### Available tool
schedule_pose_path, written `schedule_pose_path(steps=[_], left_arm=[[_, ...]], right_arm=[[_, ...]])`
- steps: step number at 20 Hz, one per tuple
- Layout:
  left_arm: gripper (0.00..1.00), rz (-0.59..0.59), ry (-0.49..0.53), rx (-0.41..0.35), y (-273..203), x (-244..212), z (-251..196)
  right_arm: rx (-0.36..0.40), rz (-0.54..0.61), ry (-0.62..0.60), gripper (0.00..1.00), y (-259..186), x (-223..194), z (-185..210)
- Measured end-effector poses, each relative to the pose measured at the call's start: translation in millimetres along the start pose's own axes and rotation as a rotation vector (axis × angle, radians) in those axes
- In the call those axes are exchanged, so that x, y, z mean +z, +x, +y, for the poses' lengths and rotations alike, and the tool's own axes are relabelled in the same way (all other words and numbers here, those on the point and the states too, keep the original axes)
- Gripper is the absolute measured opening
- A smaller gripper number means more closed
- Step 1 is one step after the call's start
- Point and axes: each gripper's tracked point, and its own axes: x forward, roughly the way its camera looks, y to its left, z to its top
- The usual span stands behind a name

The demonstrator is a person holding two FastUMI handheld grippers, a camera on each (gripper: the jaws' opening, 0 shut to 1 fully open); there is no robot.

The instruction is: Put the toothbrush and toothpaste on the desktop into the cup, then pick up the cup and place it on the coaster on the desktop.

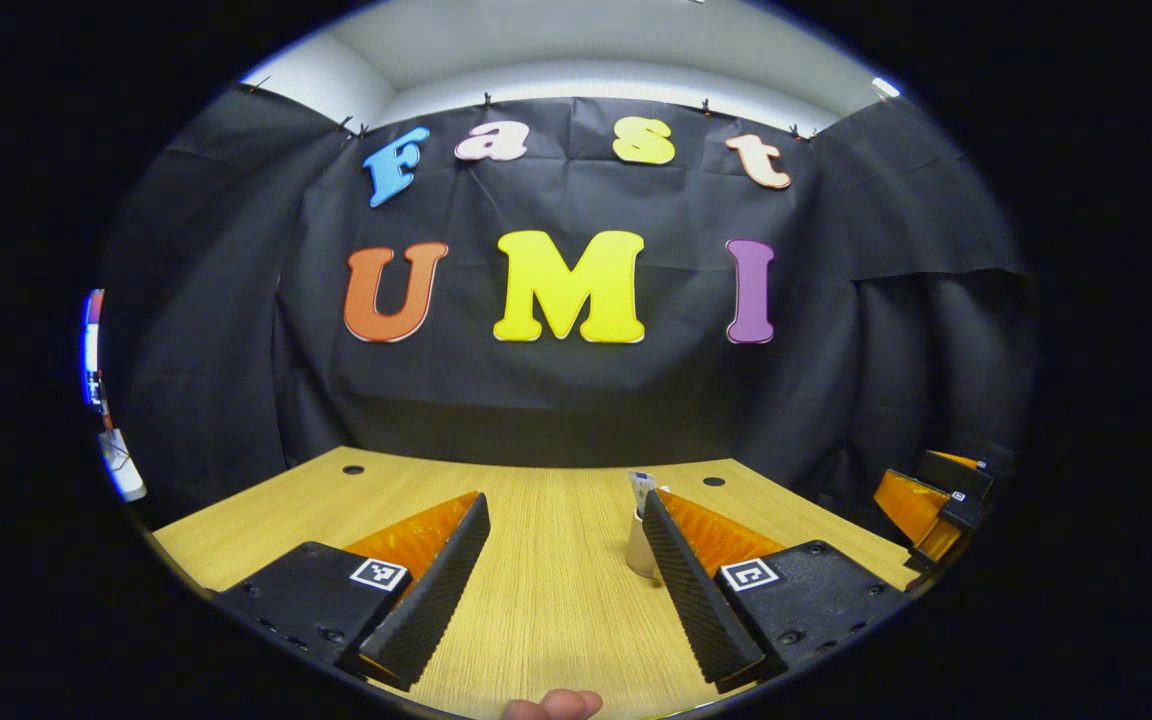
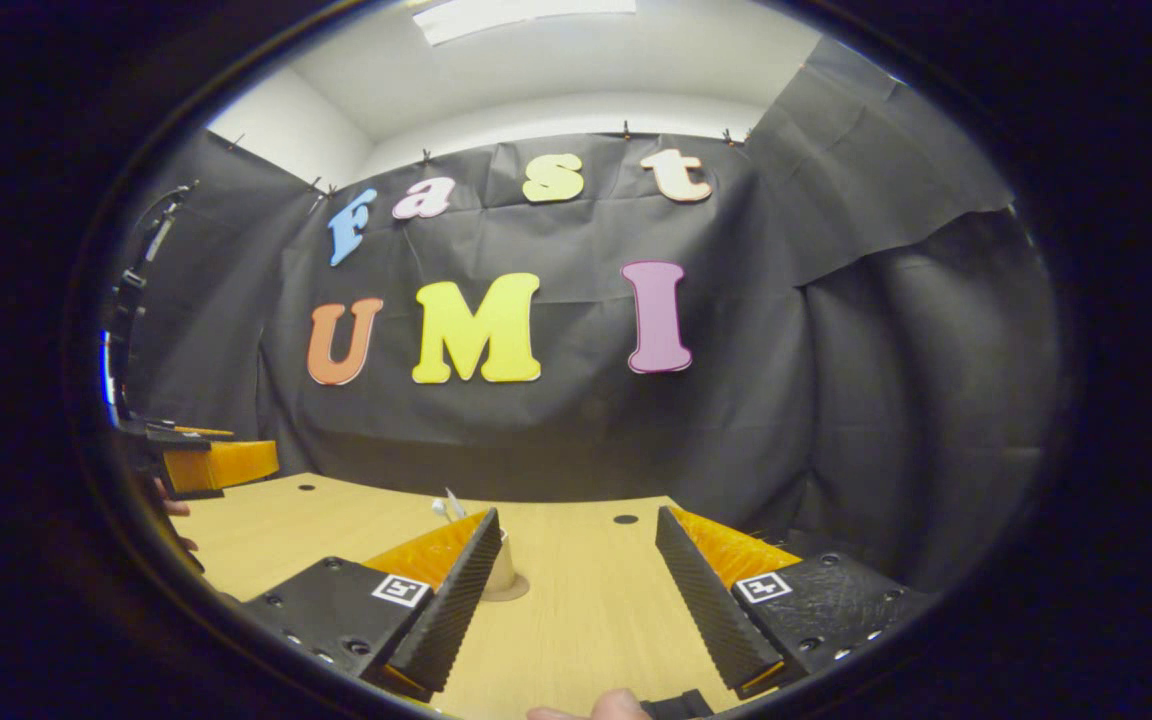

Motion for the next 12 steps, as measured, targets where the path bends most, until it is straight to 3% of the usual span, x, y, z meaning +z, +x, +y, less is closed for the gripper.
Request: schedule_pose_path(steps=[1, 2, 3, 6, 7, 8, 9, 12], left_arm=[[0.89, -0.026, 0.015, 0.011, -3.3, 0.0, 0.8], [0.98, -0.046, 0.031, 0.019, -7.0, -0.8, 1.2], [0.98, -0.055, 0.033, 0.02, -7.9, -1.6, -0.5], [0.98, -0.057, 0.035, 0.014, -15.0, -1.3, -5.6], [0.98, -0.055, 0.041, 0.013, -14.8, -3.0, -6.4], [0.89, -0.053, 0.042, 0.004, -13.6, -3.7, -8.7], [0.98, -0.047, 0.038, -0.006, -14.1, -4.9, -13.6], [0.98, -0.04, 0.051, -0.019, -14.2, -4.7, -17.9]], right_arm=[[0.003, -0.002, -0.002, 0.95, -0.1, -1.1, 2.8], [-0.002, -0.012, -0.008, 0.91, 1.8, -0.3, 2.7], [-0.007, -0.016, -0.018, 0.95, 3.5, 0.4, 1.9], [-0.007, -0.034, -0.04, 0.91, 4.2, 8.7, 2.2], [-0.008, -0.043, -0.035, 0.95, 3.8, 13.0, 0.8], [-0.007, -0.047, -0.029, 0.92, 3.5, 13.9, 0.8], [-0.01, -0.047, -0.025, 0.95, 3.4, 14.9, -0.3], [-0.015, -0.038, -0.019, 0.95, 3.8, 12.3, -5.0]])
